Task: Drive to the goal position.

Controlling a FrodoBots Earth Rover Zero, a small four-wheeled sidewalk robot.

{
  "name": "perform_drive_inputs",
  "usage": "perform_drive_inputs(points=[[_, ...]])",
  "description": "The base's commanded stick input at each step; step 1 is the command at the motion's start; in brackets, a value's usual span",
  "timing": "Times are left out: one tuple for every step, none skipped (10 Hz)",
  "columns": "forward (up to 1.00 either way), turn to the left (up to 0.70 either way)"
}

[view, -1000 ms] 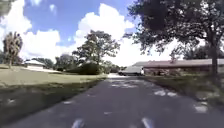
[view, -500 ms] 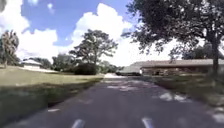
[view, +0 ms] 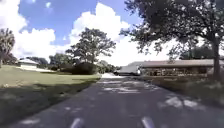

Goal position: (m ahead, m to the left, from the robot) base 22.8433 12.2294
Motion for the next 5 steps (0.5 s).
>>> perform_drive_inputs(points=[[0.7,0.0],[0.7,0.0],[0.7,0.0],[0.7,0.0],[0.7,0.0]])
